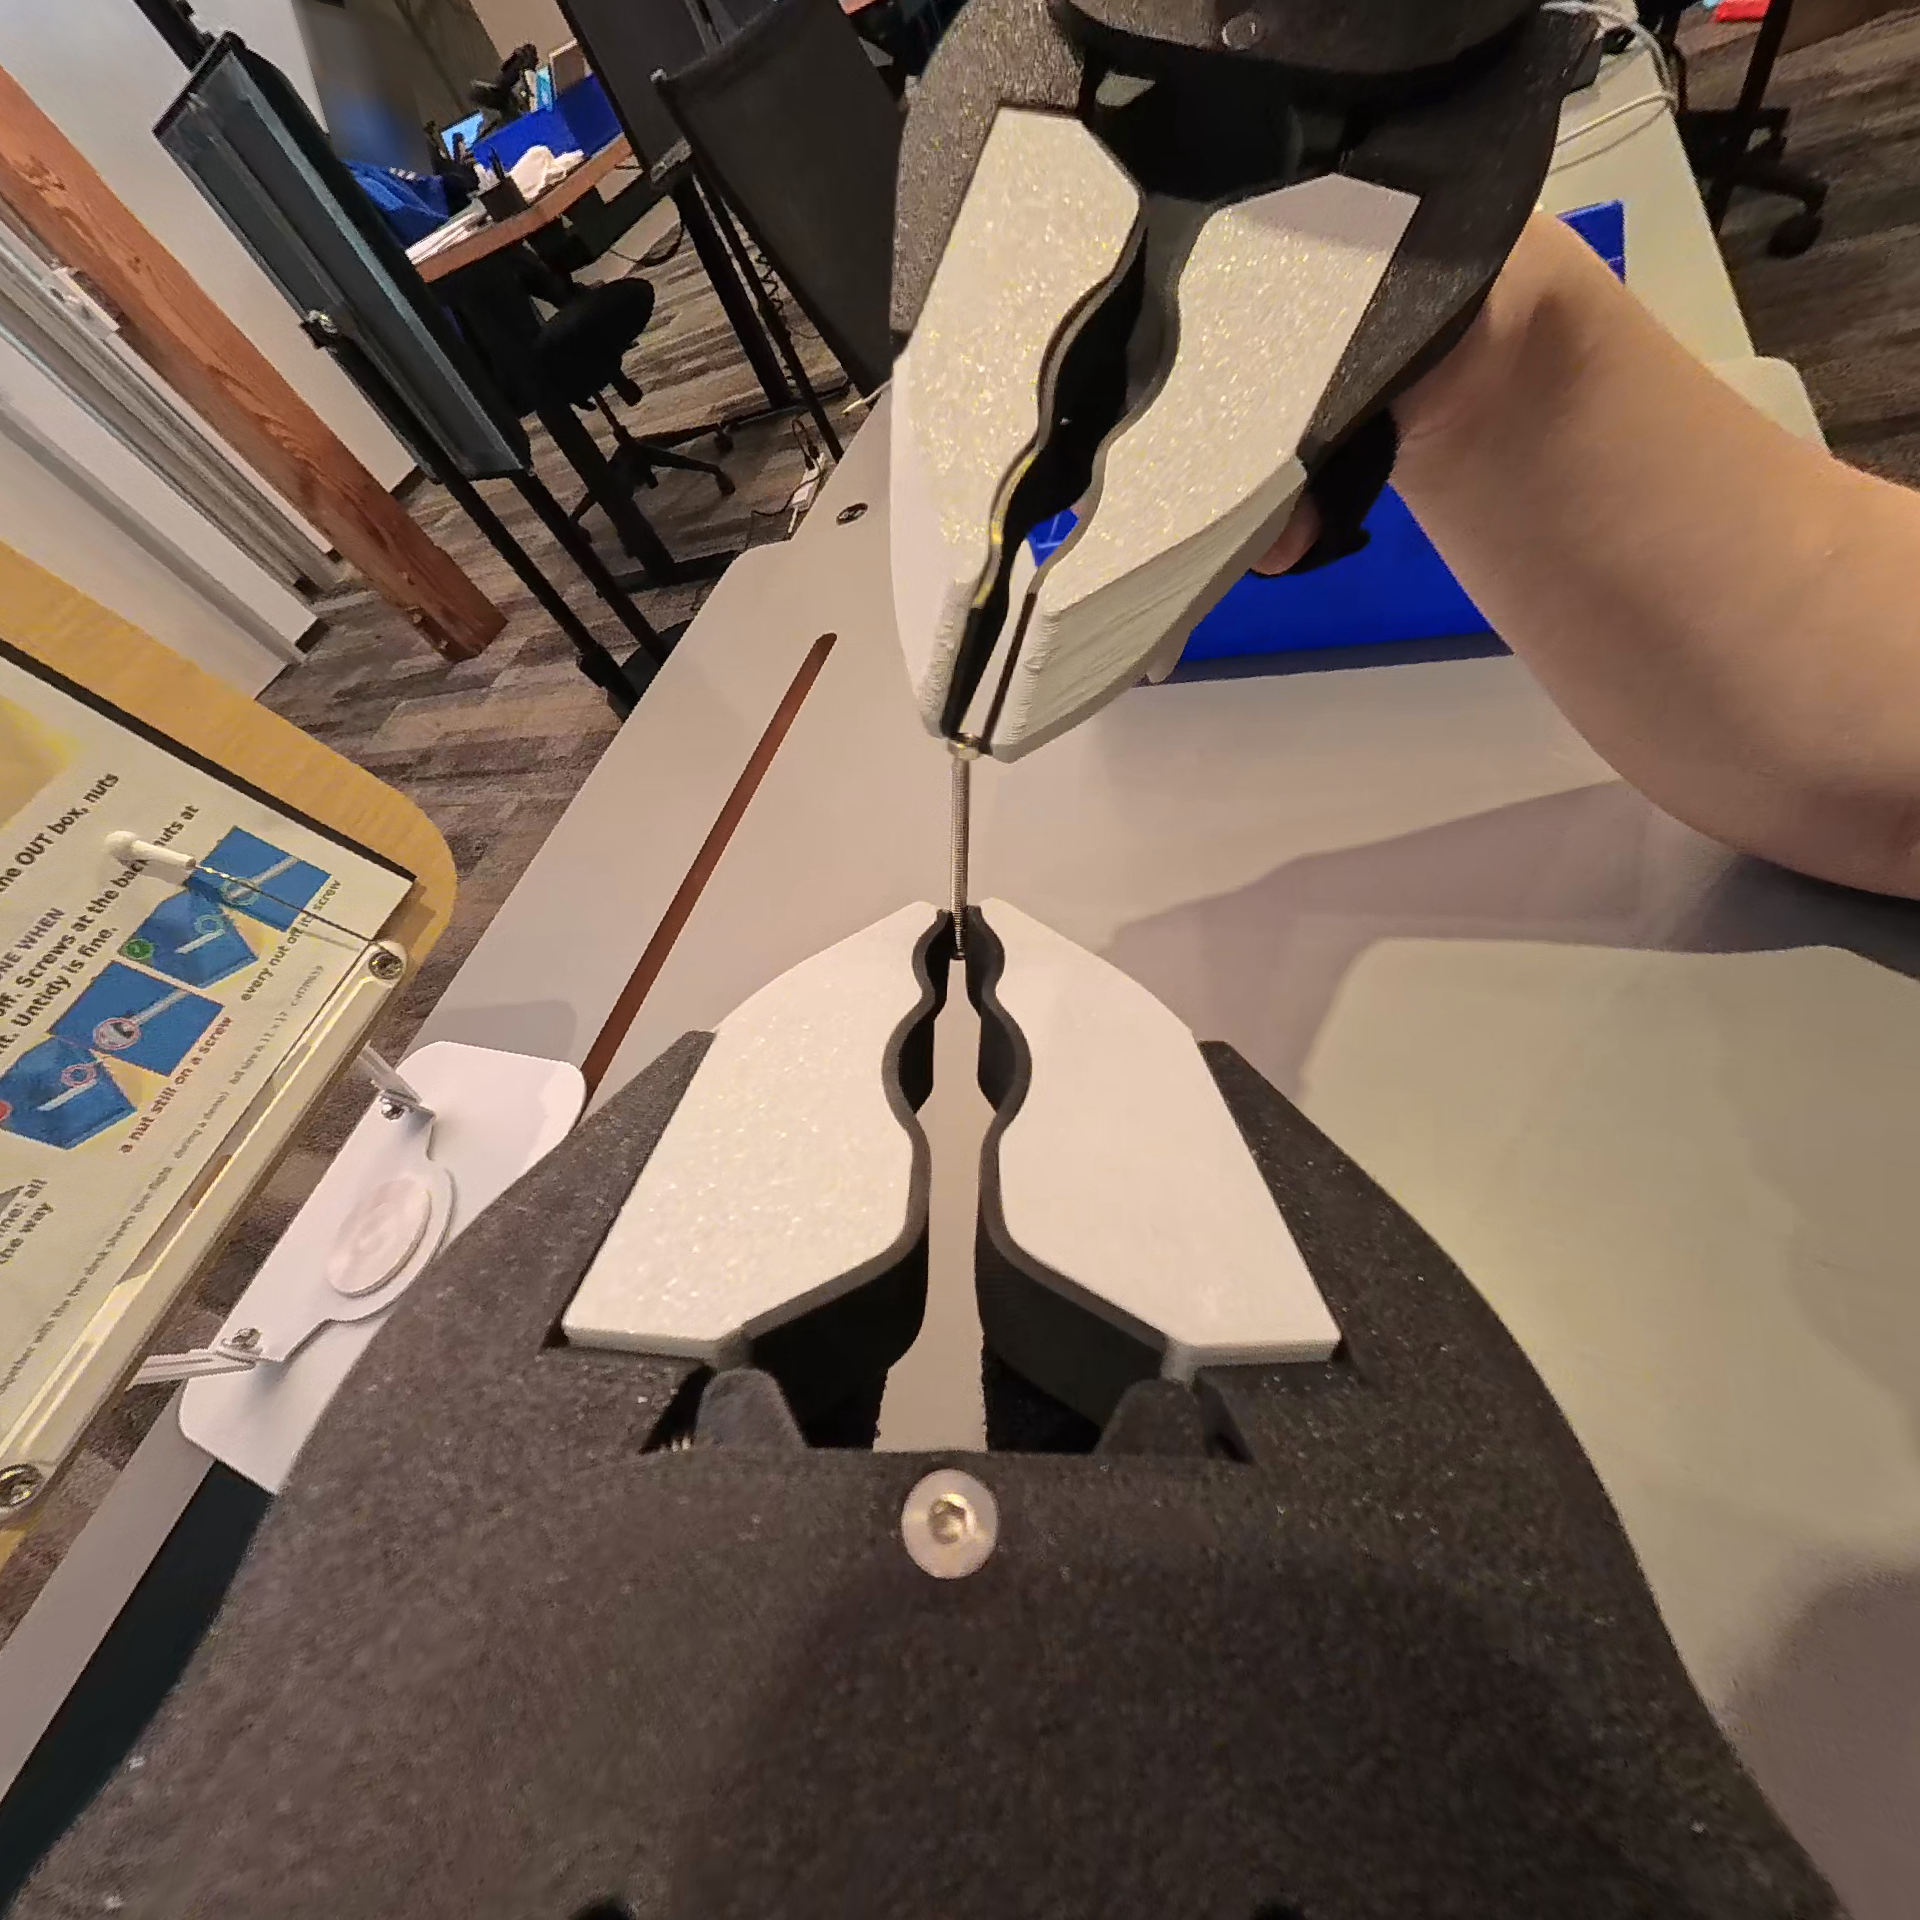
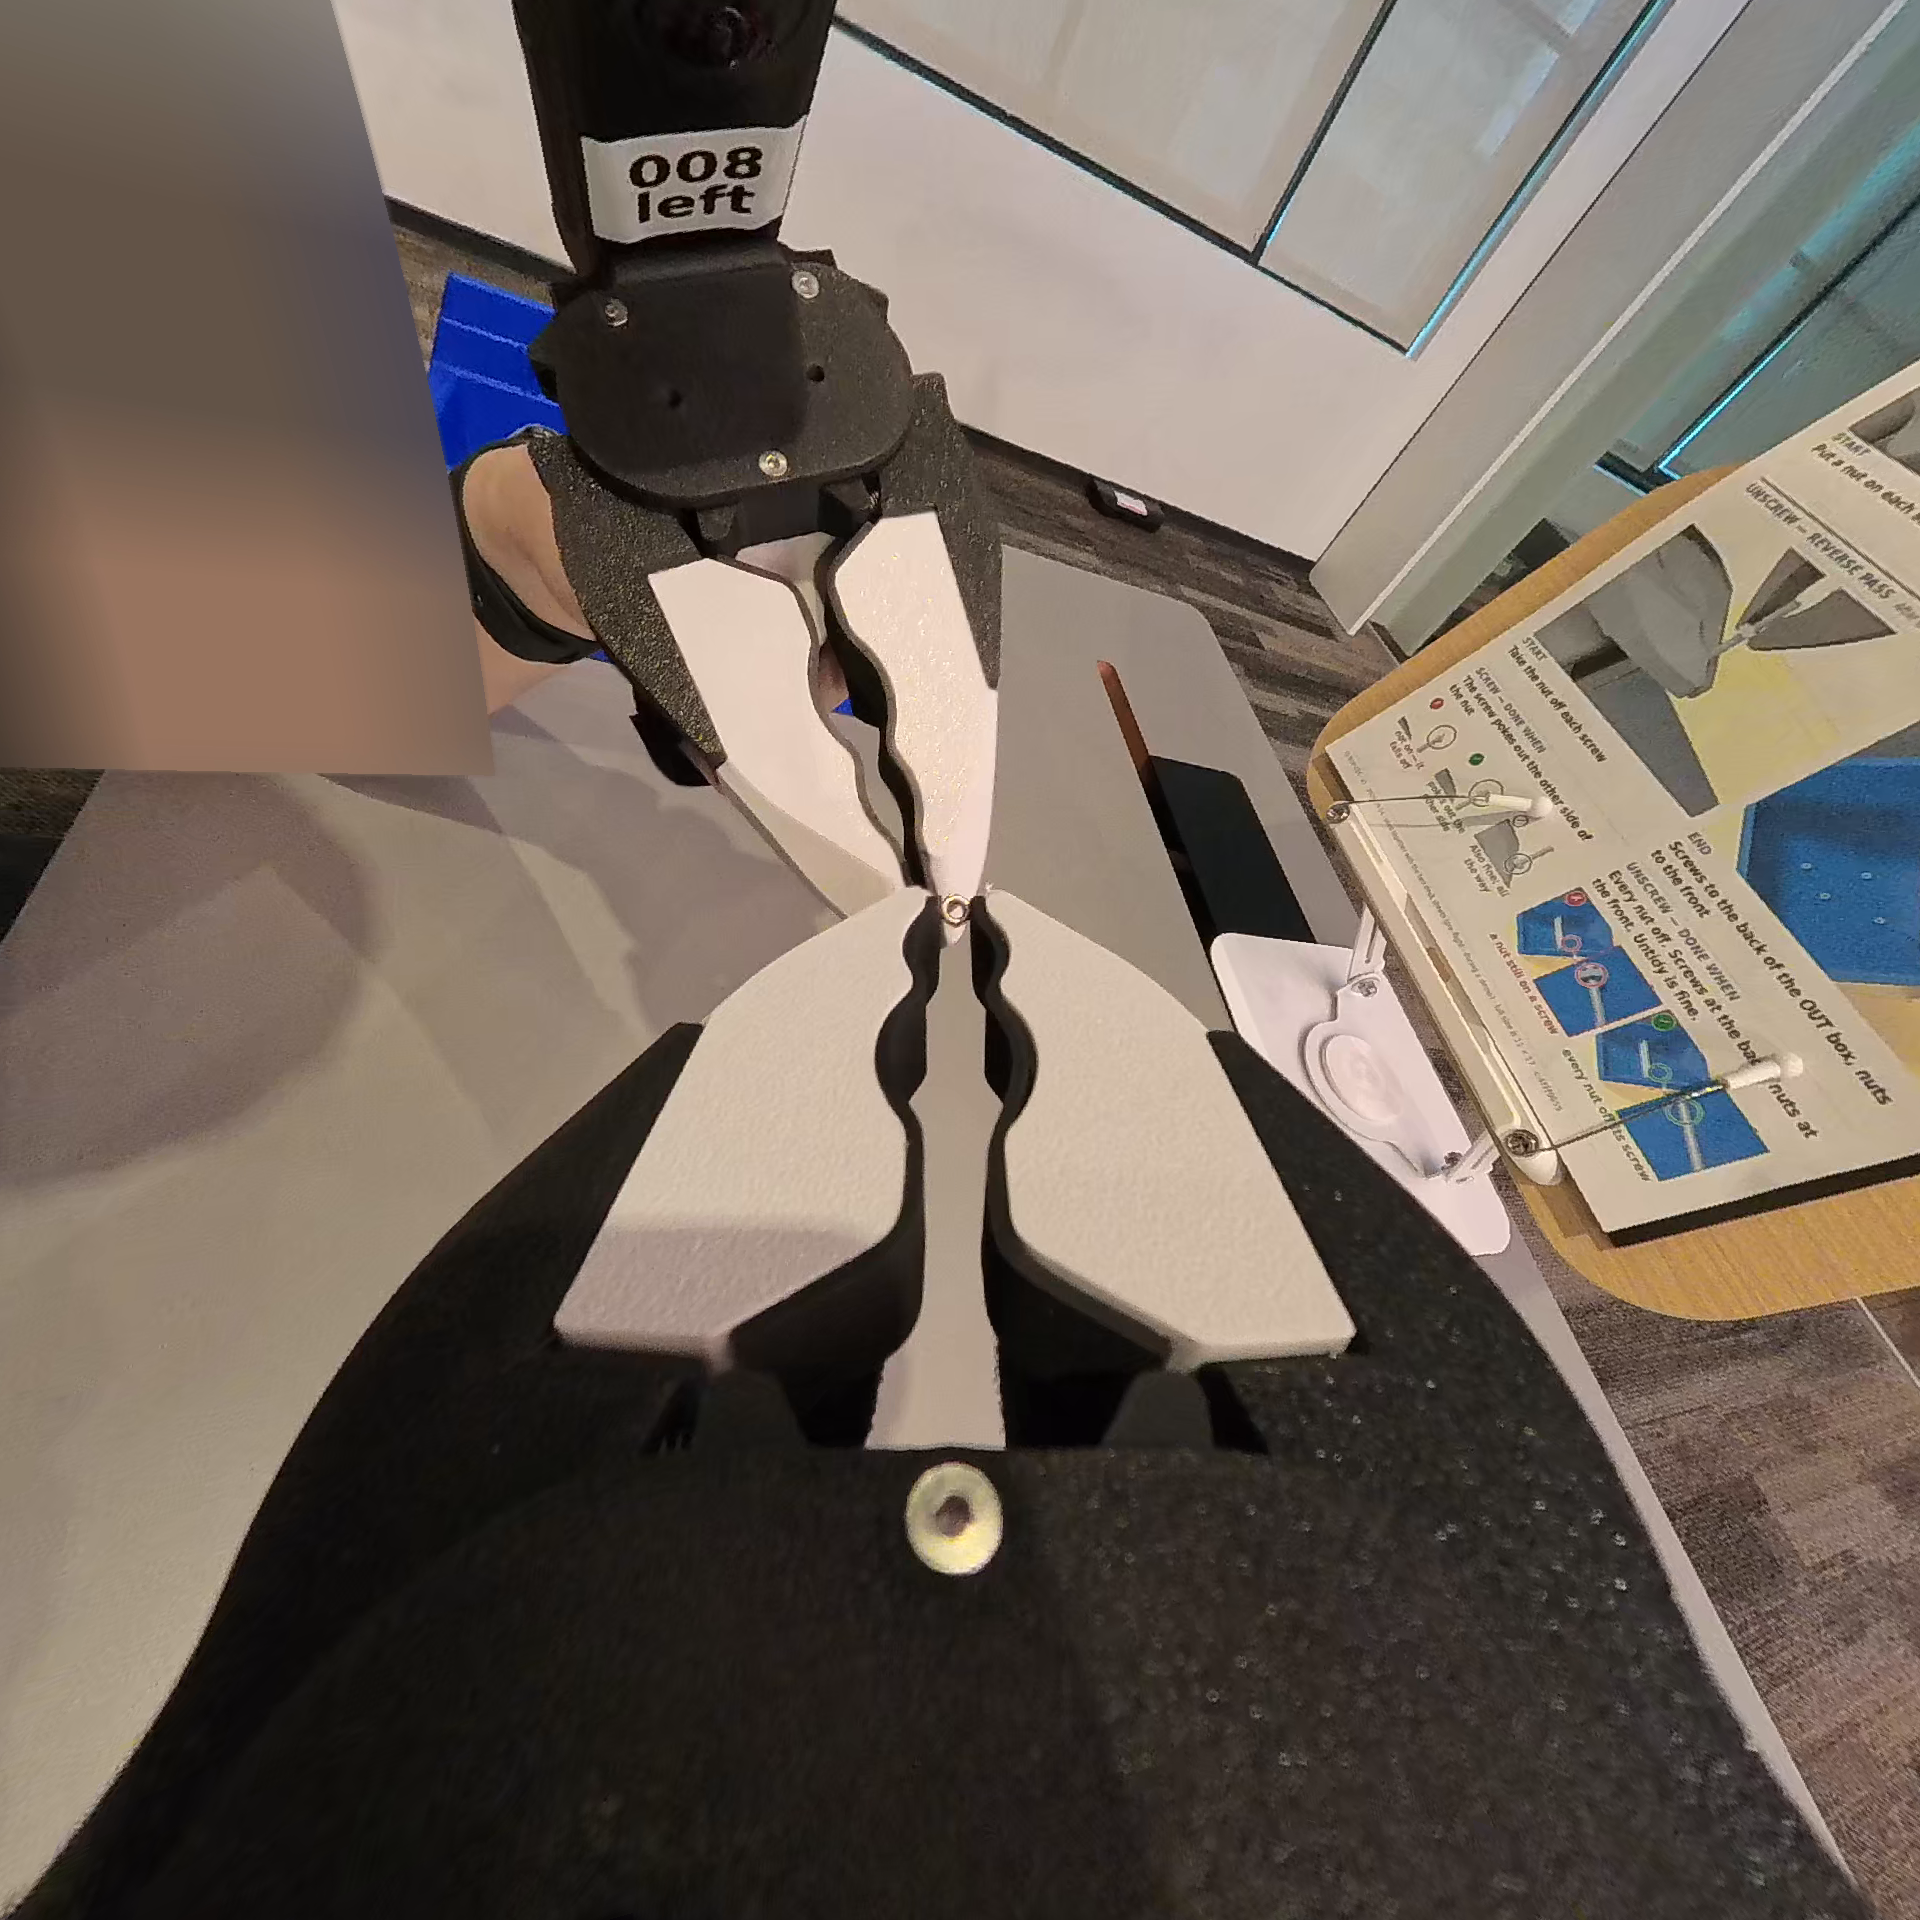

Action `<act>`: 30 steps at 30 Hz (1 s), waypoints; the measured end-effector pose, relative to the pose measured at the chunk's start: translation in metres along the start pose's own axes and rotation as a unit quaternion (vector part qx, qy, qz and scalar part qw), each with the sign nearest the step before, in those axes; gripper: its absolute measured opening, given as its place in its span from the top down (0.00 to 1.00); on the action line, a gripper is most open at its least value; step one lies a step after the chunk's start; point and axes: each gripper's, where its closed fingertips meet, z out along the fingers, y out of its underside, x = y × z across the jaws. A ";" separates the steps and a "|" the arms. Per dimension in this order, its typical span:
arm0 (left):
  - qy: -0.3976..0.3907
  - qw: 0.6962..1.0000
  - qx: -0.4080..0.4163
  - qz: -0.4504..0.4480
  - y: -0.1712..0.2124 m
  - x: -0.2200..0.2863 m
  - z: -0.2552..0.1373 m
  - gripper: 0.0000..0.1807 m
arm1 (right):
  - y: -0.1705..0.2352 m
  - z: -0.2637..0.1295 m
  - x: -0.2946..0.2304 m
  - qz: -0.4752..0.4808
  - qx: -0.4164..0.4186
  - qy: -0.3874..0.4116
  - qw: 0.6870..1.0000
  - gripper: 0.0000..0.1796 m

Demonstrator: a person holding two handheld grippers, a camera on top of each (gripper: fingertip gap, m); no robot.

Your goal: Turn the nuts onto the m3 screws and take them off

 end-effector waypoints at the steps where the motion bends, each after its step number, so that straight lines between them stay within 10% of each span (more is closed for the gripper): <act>1: -0.001 1.000 0.000 0.001 0.000 0.000 0.000 0.99 | 0.000 0.000 0.000 -0.001 0.000 0.001 1.000 0.97; 30: -0.053 0.998 0.009 -0.022 -0.004 -0.018 -0.008 0.99 | -0.012 0.011 0.014 0.062 0.026 0.048 0.997 0.97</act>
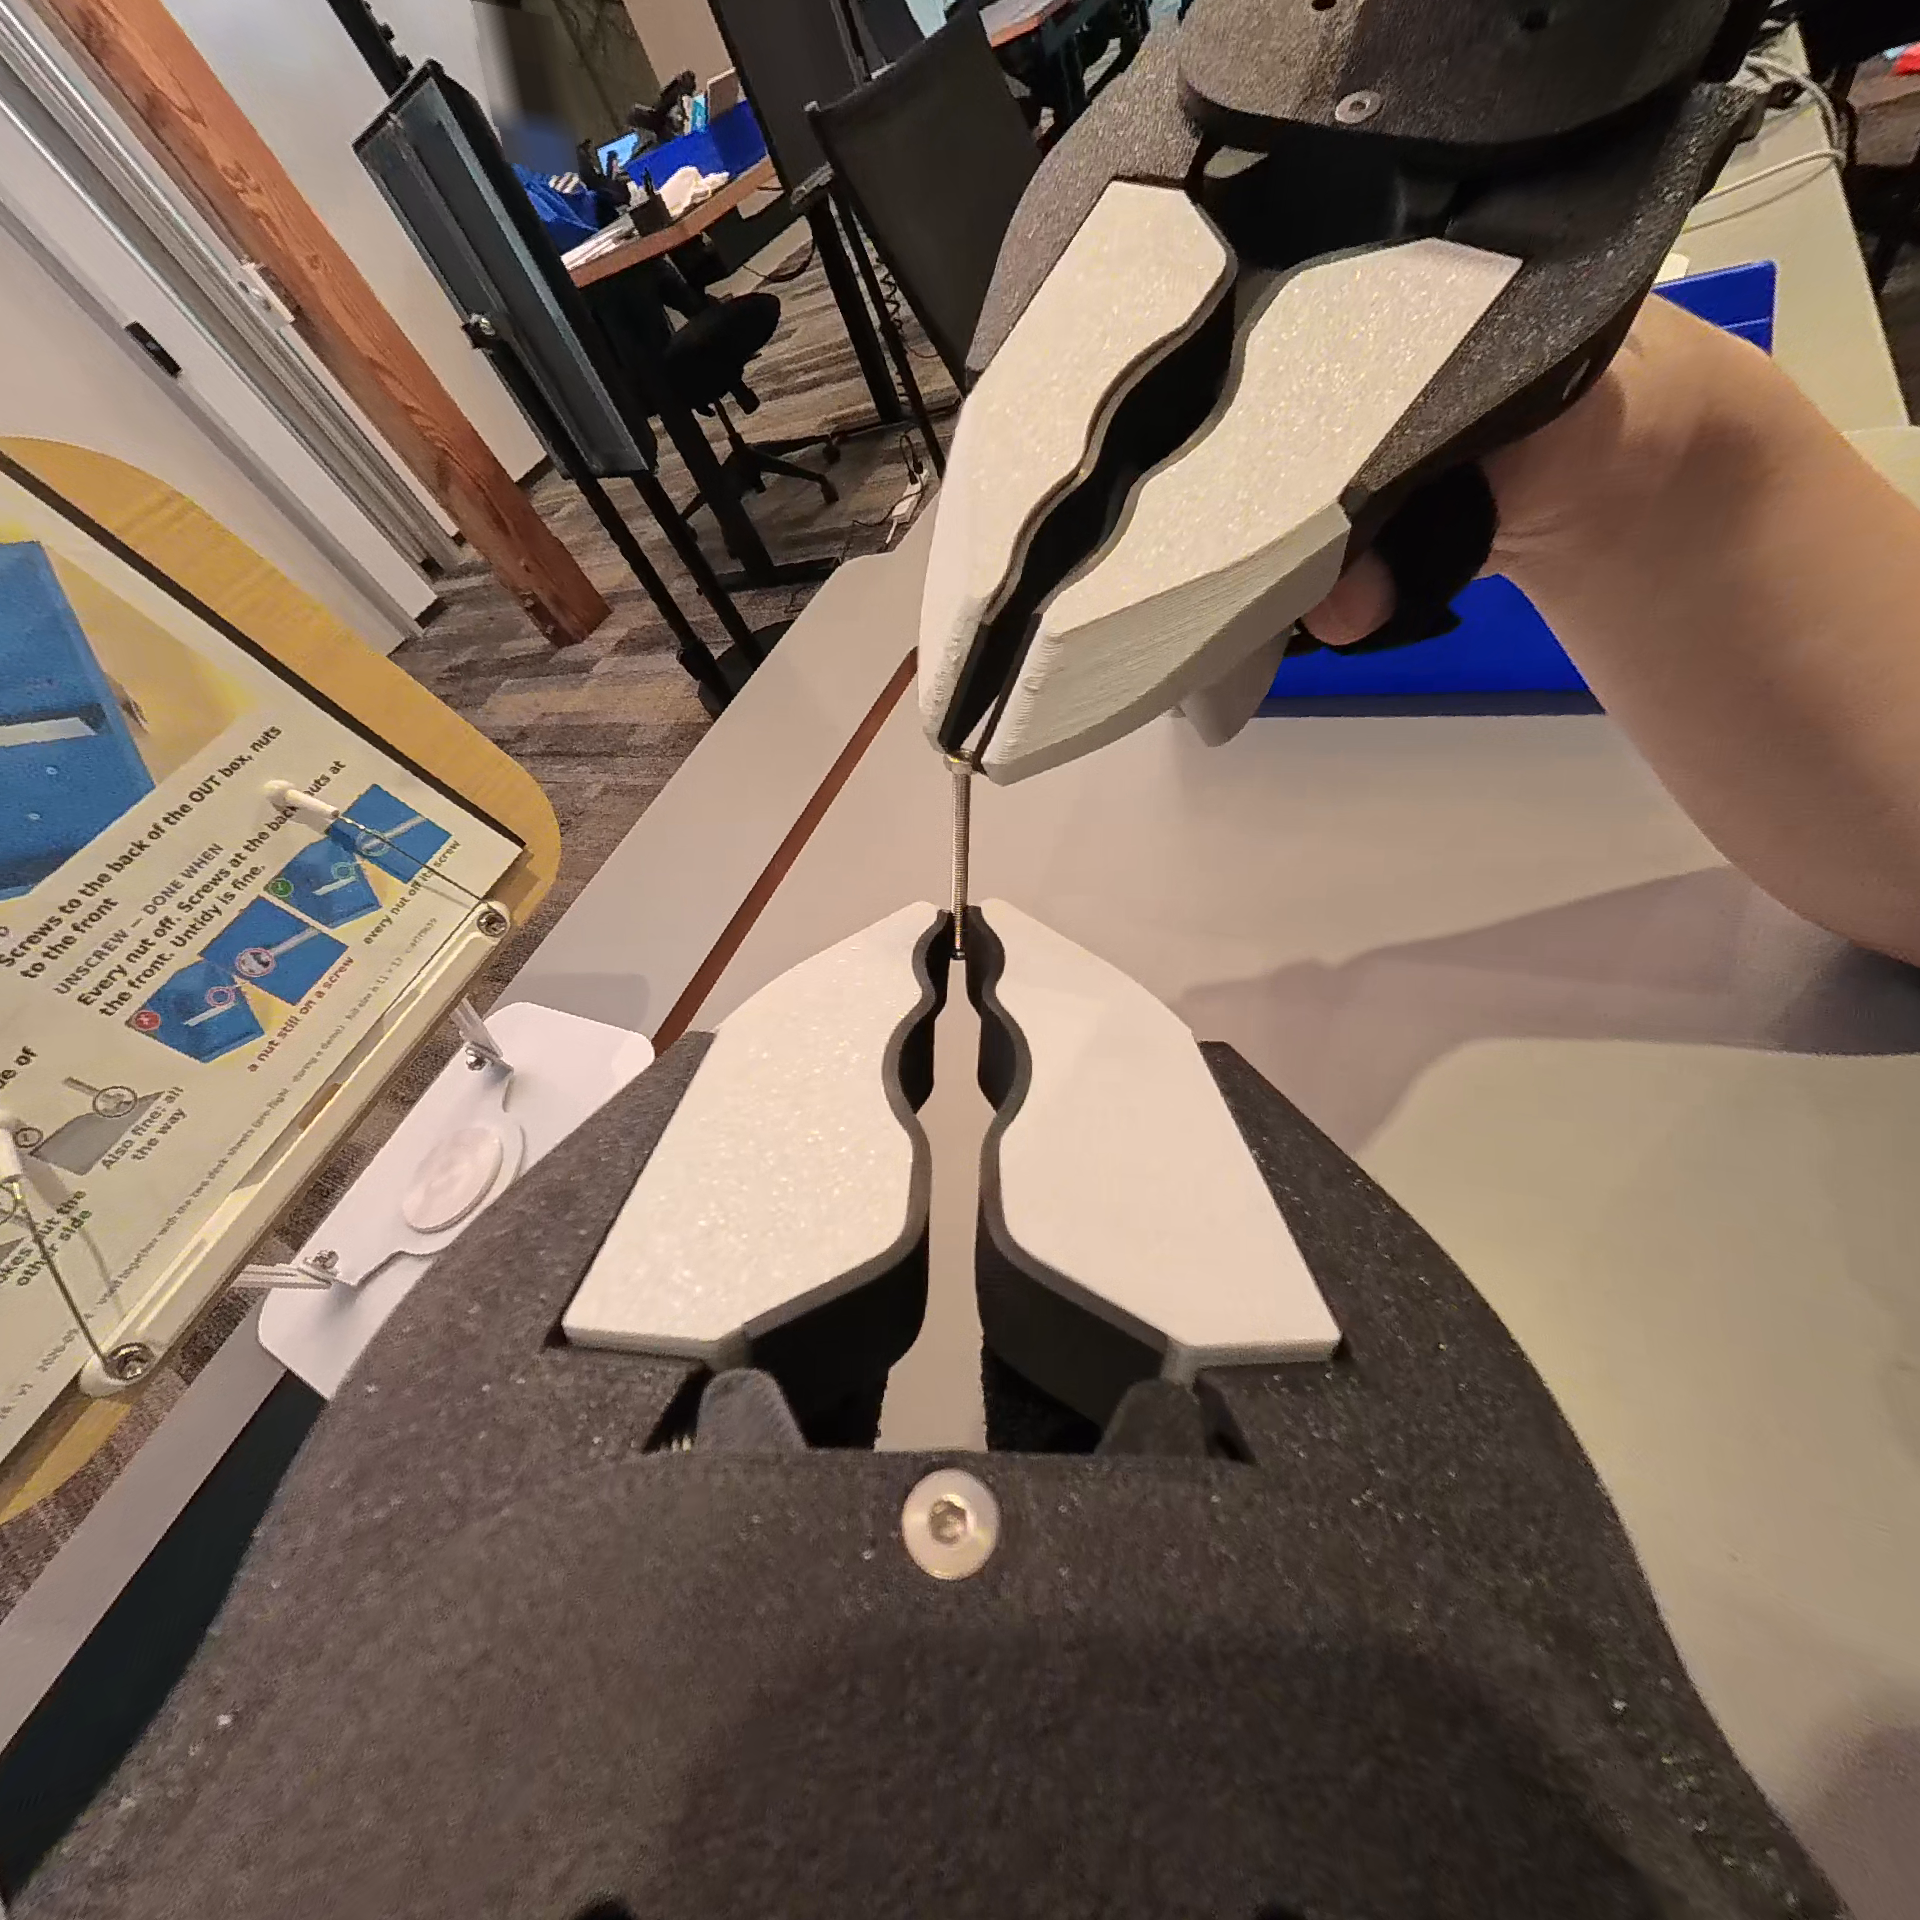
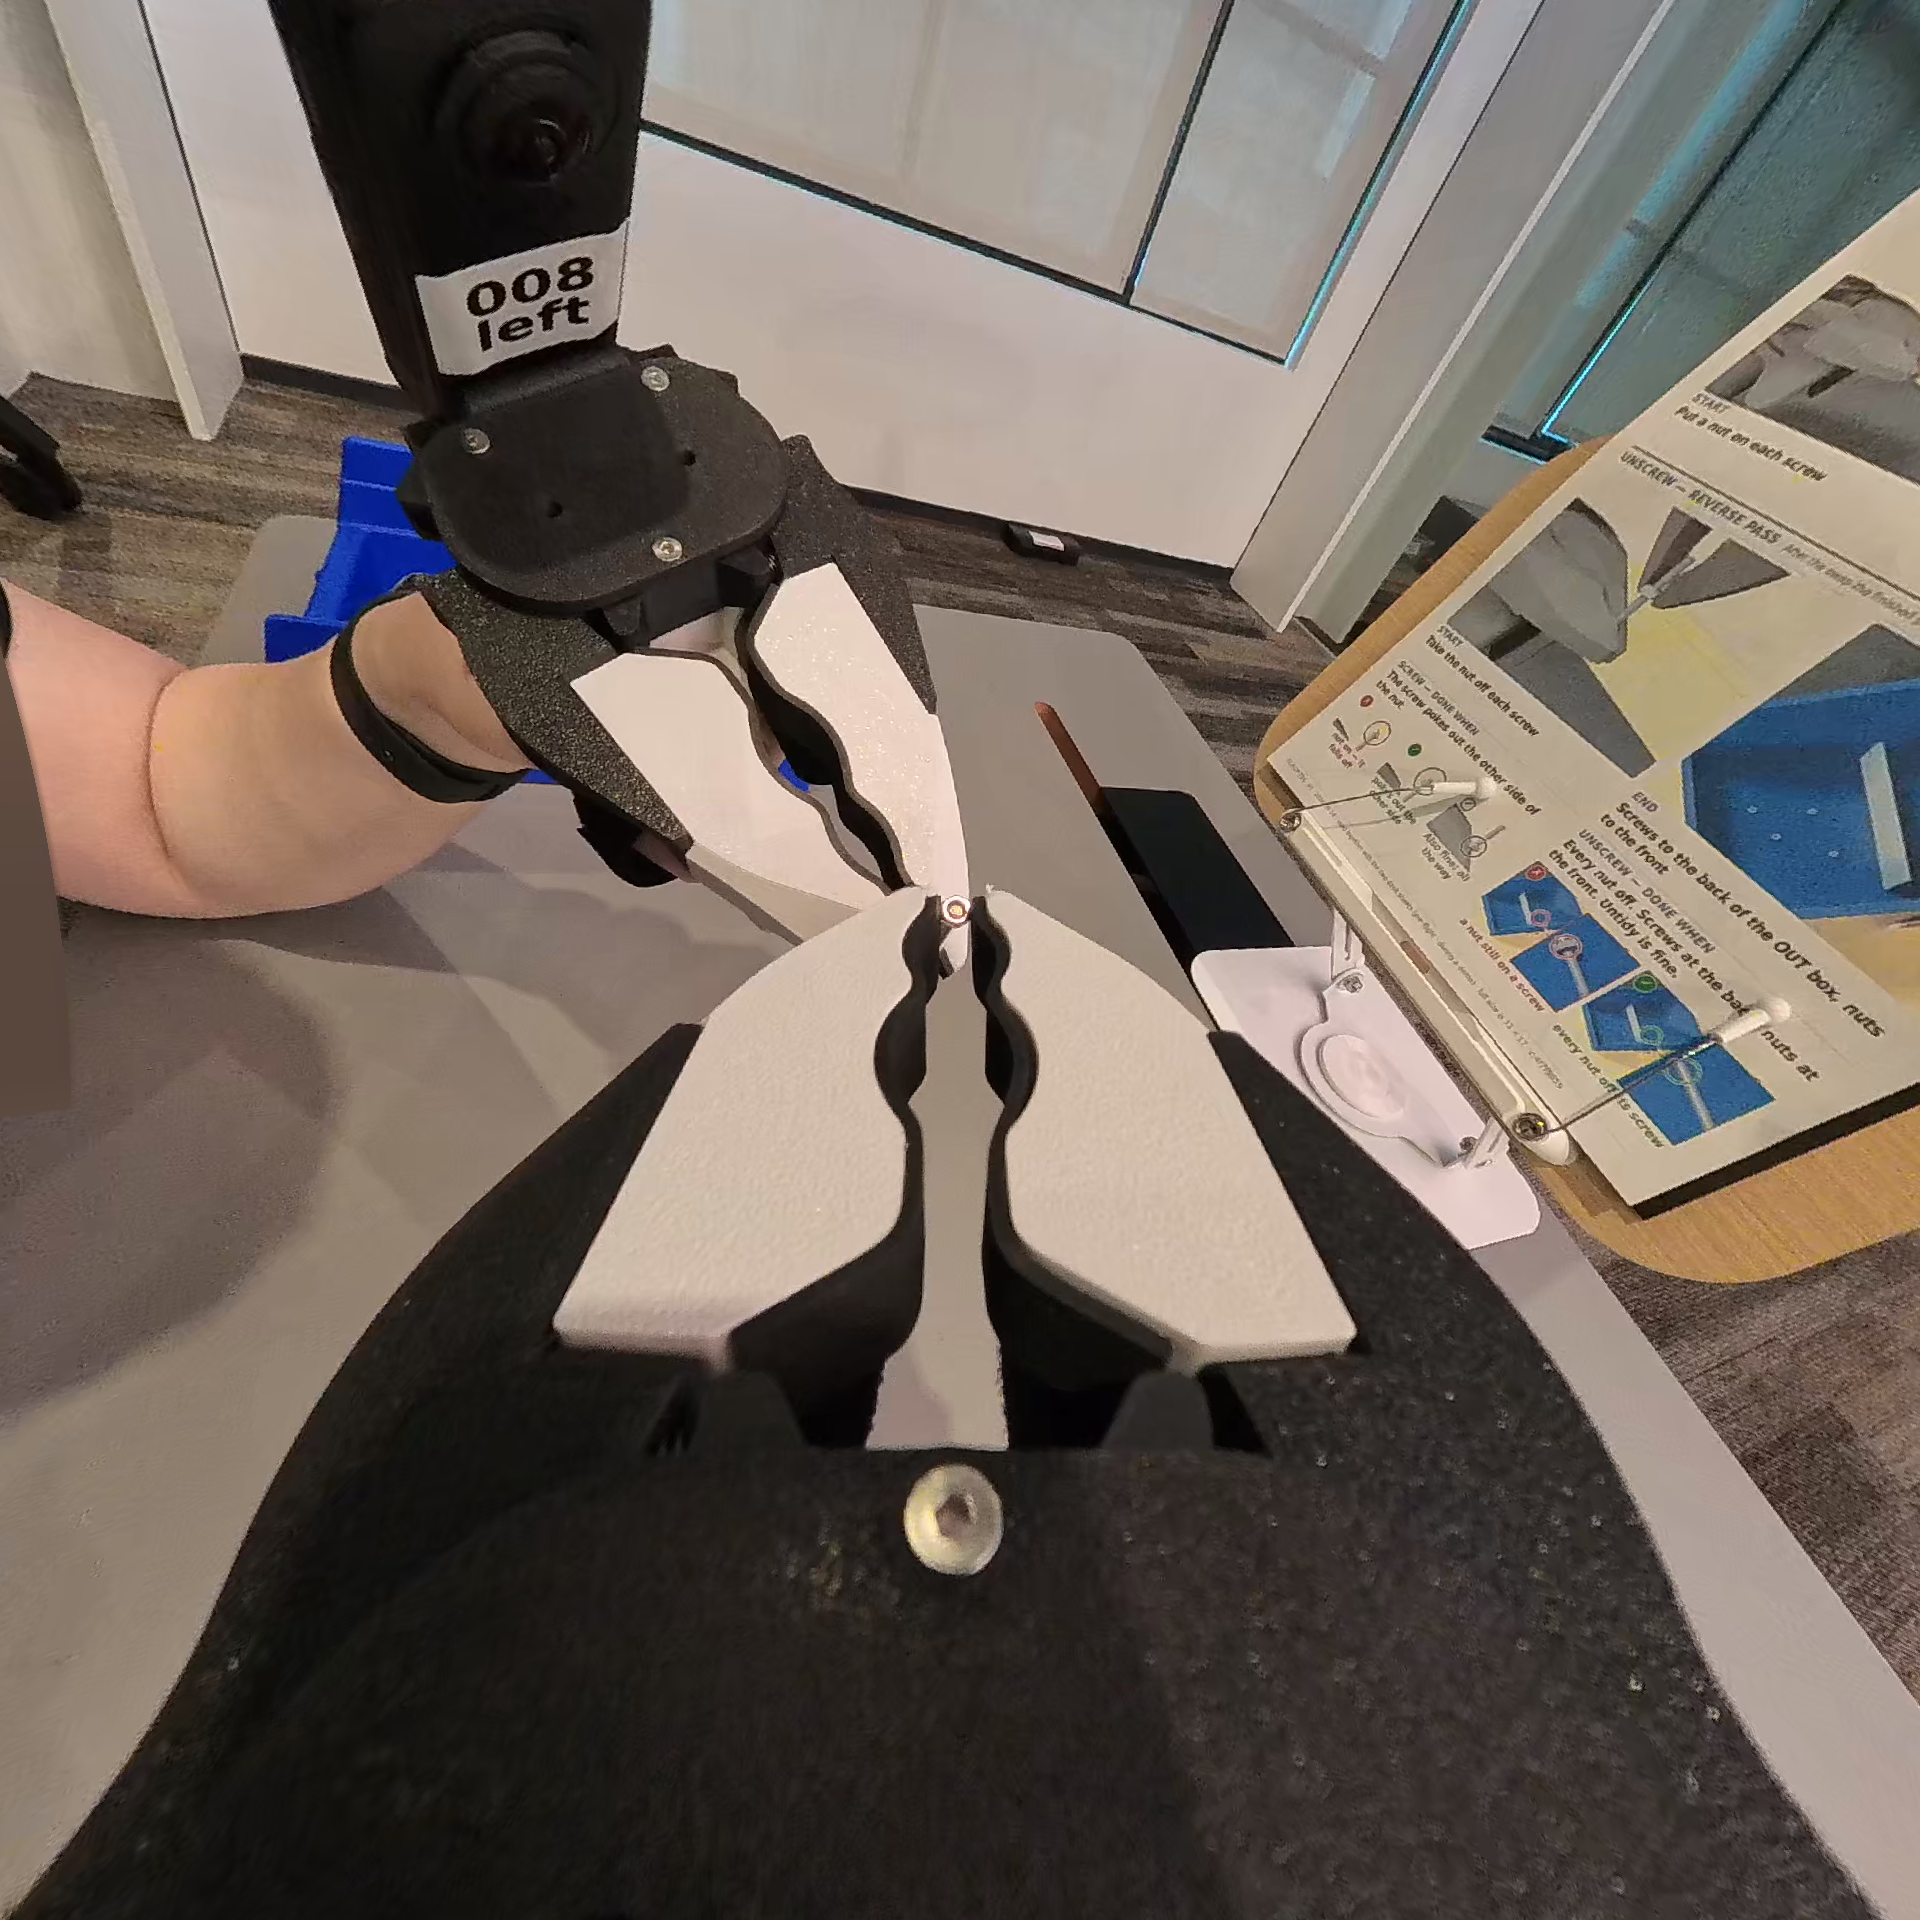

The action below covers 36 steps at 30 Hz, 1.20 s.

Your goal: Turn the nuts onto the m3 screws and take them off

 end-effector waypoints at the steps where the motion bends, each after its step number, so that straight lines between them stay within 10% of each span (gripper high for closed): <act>1: 0.000 1.000 0.000 -0.001 0.000 0.000 0.000 0.99 | 0.000 0.000 0.000 -0.001 0.000 0.001 1.000 0.97; 36: 0.055 0.996 0.070 -0.029 -0.023 0.012 -0.013 0.99 | -0.023 -0.012 -0.016 -0.065 0.078 -0.023 0.995 0.89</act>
